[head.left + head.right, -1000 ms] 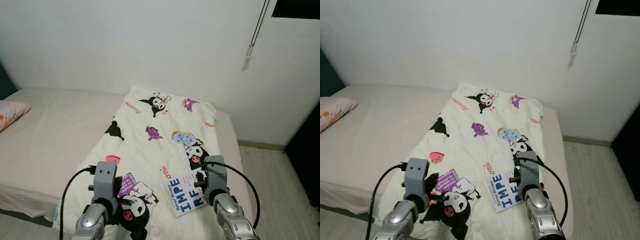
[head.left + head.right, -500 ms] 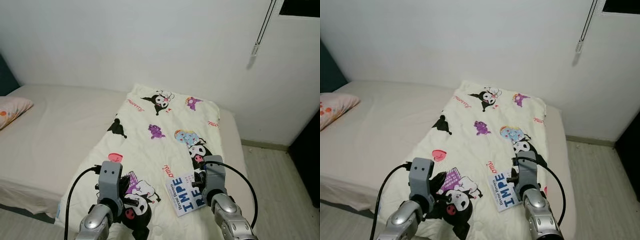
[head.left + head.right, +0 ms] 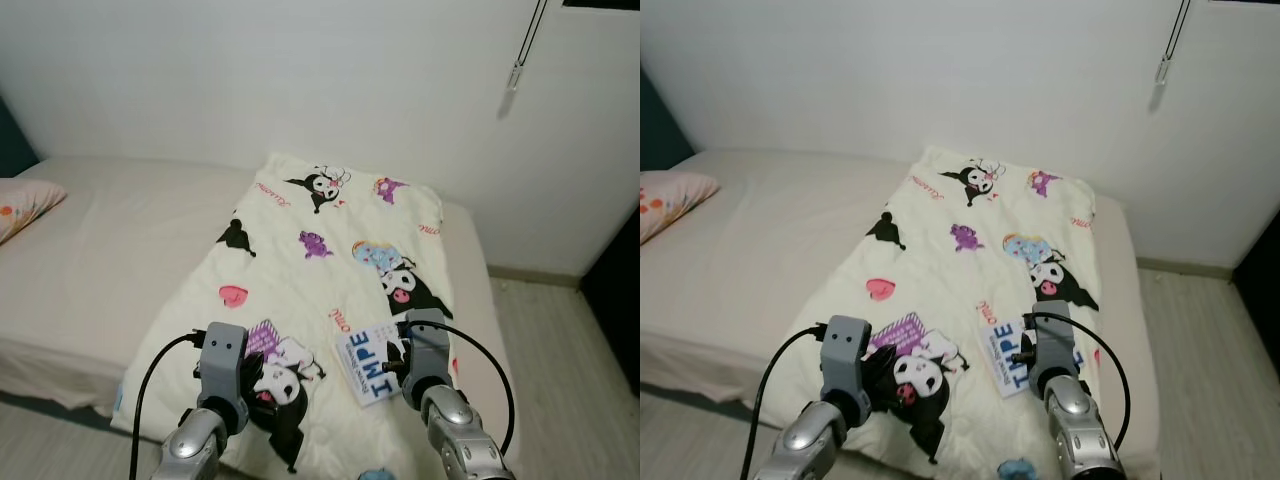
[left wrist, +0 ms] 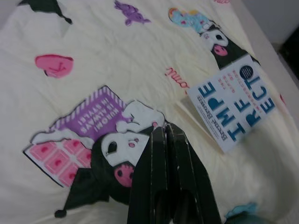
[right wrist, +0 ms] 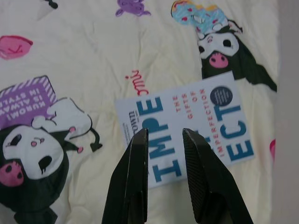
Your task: Clean up the room
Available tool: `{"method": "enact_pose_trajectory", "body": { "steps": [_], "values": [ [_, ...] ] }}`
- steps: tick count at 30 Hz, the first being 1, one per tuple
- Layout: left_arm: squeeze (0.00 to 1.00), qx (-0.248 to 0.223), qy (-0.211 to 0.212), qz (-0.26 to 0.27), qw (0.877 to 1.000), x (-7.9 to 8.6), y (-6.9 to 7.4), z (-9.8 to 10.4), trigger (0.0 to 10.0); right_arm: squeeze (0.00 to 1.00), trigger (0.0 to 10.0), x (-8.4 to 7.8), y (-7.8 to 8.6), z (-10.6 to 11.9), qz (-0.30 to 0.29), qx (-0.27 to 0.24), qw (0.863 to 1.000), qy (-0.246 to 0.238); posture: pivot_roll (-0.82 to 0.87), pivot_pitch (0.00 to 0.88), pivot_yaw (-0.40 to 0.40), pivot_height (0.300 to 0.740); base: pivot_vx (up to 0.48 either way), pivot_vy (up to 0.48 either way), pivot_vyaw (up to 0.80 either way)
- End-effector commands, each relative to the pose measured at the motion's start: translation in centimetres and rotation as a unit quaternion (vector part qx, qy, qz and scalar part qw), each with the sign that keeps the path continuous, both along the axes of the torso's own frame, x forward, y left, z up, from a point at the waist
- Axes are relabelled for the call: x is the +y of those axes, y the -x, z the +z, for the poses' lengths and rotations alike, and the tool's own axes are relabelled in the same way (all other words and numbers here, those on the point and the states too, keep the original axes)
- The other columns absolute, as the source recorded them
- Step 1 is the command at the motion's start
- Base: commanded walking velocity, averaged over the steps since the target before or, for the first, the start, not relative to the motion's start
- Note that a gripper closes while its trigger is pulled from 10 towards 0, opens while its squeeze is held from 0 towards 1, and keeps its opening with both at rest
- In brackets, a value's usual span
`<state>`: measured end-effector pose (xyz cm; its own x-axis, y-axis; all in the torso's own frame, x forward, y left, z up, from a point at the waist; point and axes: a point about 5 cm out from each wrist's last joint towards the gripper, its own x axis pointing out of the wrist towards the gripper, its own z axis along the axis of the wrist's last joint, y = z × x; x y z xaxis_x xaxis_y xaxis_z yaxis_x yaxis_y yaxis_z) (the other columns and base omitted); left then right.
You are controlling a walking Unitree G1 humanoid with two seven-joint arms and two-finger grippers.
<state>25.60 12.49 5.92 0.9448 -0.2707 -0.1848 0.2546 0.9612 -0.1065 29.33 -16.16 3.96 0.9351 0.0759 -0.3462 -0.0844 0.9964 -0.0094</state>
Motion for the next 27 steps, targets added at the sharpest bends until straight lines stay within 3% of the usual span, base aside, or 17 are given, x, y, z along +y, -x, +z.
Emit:
{"method": "enact_pose_trajectory", "body": {
  "steps": [1, 27],
  "values": [
    [0.00, 0.006, -0.008, -0.013, 1.000, 0.04, 0.32, -0.19, 10.0, 0.00, 10.0, 0.08, 0.25, -0.16, -0.006, 0.006, 1.000, -0.008, -0.01, 0.087, 0.021, 0.644, 0.000, 0.000, 0.00],
    [0.00, 0.013, -0.012, -0.059, 0.998, -0.58, 0.63, -0.24, 10.0, 0.00, 10.0, 0.23, 0.59, -0.32, -0.013, 0.010, 1.000, -0.022, -0.01, 0.102, 0.033, 0.624, 0.000, 0.000, 0.00]
  ]
}}
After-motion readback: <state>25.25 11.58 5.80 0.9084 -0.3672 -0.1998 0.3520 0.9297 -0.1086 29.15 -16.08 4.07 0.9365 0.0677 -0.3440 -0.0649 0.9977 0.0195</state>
